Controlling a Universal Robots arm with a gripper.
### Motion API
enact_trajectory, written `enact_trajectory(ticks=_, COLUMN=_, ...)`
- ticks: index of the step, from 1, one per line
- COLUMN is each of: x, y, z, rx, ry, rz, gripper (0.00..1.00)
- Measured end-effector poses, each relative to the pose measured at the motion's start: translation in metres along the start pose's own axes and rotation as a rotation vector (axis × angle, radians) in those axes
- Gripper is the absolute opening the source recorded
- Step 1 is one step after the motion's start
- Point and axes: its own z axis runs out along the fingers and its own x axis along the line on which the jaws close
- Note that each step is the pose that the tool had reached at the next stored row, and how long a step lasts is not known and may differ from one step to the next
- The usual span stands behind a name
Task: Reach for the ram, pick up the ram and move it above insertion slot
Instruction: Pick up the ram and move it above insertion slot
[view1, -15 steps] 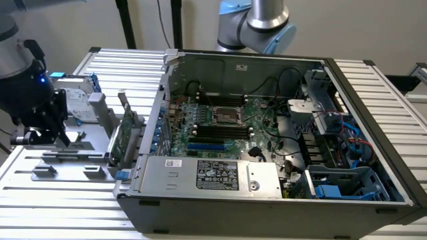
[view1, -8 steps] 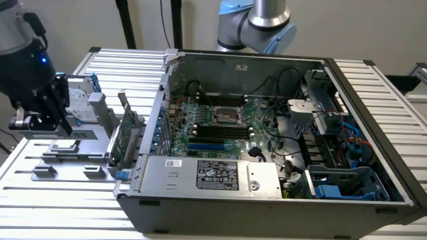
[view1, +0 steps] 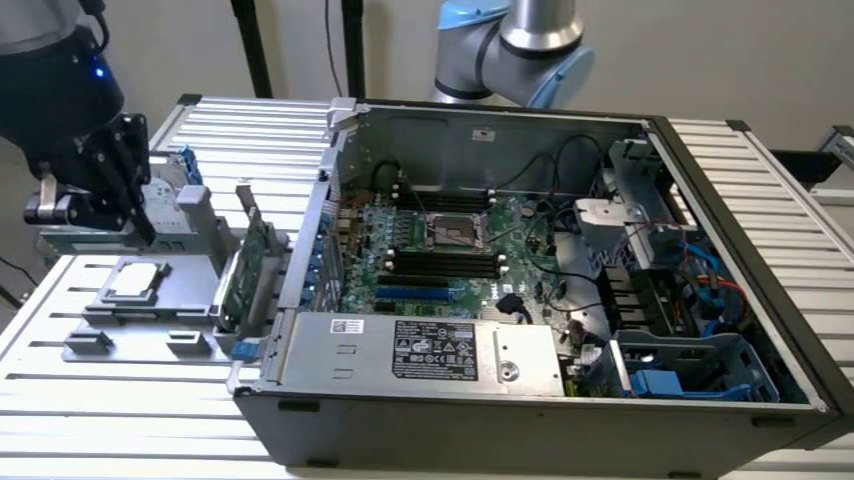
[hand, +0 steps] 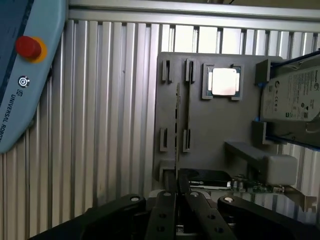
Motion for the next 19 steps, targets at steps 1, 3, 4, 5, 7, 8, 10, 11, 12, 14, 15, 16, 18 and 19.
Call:
enact_trajectory(ticks=1, x=0.0, y=-0.003, z=-0.0021, rx=0.0, ry=-0.0001, rz=0.0, gripper=0.13)
enact_trajectory(ticks=3, x=-0.001, y=-0.0094, z=-0.0059, rx=0.0, ry=-0.0007, rz=0.0, gripper=0.13)
enact_trajectory(ticks=4, x=-0.001, y=-0.0127, z=-0.0076, rx=0.0001, ry=-0.001, rz=0.0, gripper=0.13)
enact_trajectory(ticks=5, x=-0.001, y=-0.0158, z=-0.0095, rx=0.0, ry=-0.0012, rz=0.0, gripper=0.13)
enact_trajectory(ticks=7, x=-0.002, y=-0.0219, z=-0.0129, rx=0.0, ry=-0.0016, rz=0.0, gripper=0.13)
enact_trajectory(ticks=8, x=-0.002, y=-0.0251, z=-0.0146, rx=0.0001, ry=-0.002, rz=0.0, gripper=0.13)
enact_trajectory(ticks=10, x=-0.003, y=-0.0315, z=-0.0183, rx=0.0, ry=-0.0025, rz=0.0, gripper=0.13)
enact_trajectory(ticks=11, x=-0.003, y=-0.0346, z=-0.02, rx=0.0, ry=-0.0029, rz=0.0, gripper=0.13)
enact_trajectory(ticks=12, x=-0.003, y=-0.0376, z=-0.0217, rx=0.0, ry=-0.0033, rz=0.0, gripper=0.13)
enact_trajectory(ticks=14, x=-0.004, y=-0.0438, z=-0.0247, rx=0.0001, ry=-0.0043, rz=0.0, gripper=0.13)
enact_trajectory(ticks=15, x=-0.004, y=-0.0472, z=-0.026, rx=0.0002, ry=-0.0048, rz=0.0, gripper=0.13)
enact_trajectory(ticks=16, x=-0.004, y=-0.05, z=-0.027, rx=0.0001, ry=-0.0051, rz=0.0, gripper=0.13)
enact_trajectory(ticks=18, x=-0.005, y=-0.0568, z=-0.0288, rx=0.0002, ry=-0.0059, rz=0.0, gripper=0.13)
enact_trajectory(ticks=19, x=-0.005, y=-0.06, z=-0.0295, rx=0.0003, ry=-0.0063, rz=0.0, gripper=0.13)
